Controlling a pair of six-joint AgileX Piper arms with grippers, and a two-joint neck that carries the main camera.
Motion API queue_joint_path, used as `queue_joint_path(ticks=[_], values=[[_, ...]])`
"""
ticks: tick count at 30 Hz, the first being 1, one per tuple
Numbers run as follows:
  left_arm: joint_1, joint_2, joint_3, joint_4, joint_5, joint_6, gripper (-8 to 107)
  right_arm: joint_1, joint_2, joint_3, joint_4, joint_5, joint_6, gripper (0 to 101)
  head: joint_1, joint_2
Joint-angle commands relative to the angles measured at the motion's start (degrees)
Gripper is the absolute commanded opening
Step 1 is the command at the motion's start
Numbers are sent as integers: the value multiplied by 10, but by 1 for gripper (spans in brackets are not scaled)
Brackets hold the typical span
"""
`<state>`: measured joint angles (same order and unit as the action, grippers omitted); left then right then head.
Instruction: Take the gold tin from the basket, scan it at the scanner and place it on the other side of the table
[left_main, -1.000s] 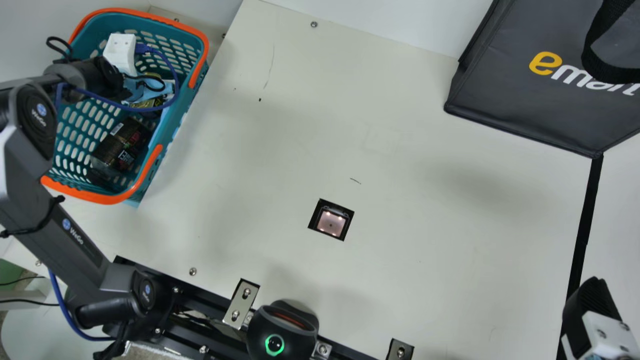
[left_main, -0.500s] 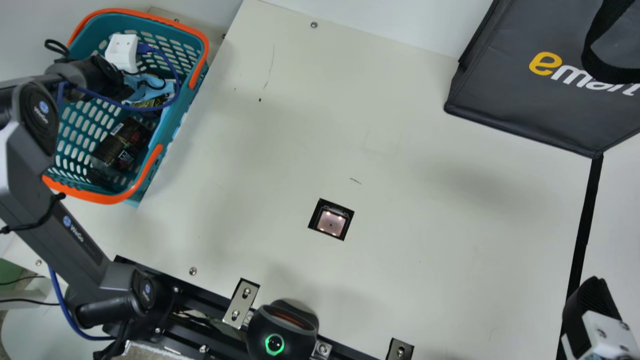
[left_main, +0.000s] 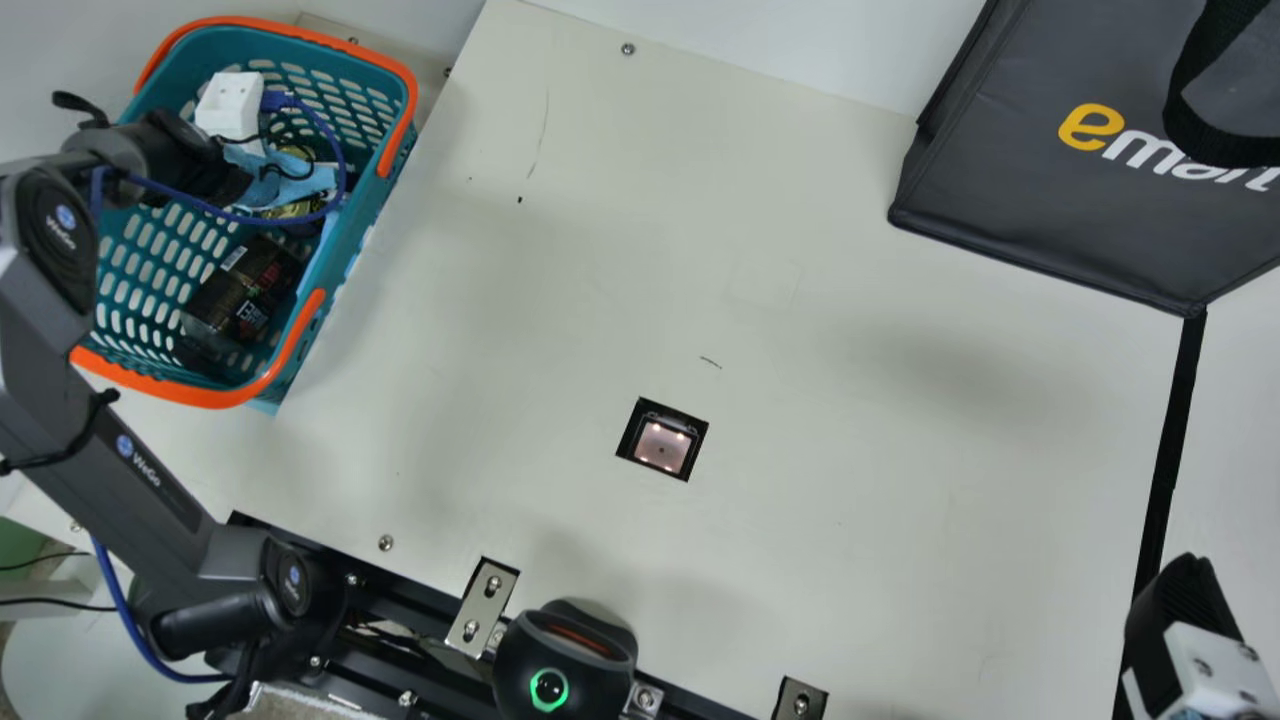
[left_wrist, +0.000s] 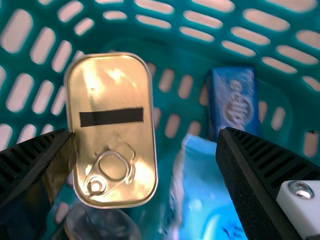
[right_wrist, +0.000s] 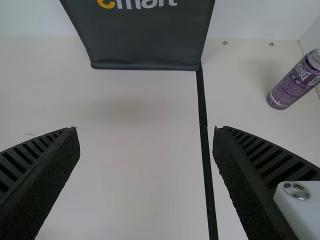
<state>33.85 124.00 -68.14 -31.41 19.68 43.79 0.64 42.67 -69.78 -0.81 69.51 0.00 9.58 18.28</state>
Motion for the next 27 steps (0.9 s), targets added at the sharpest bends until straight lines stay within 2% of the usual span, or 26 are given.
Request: queue_joint_path(ticks=[1,8,14,18,27], values=[[2,-8,6,-30,7,38,90,0,0,0,0,0,0,95,-17,1],[5,-31,27,-90,13,104,90,0,0,0,0,0,0,95,-17,1],[11,-40,34,-112,-5,113,90,0,0,0,0,0,0,95,-17,1],[14,-39,36,-103,-20,87,90,0,0,0,0,0,0,95,-17,1],[8,-21,35,-36,-53,-20,90,0,0,0,0,0,0,95,-17,1]])
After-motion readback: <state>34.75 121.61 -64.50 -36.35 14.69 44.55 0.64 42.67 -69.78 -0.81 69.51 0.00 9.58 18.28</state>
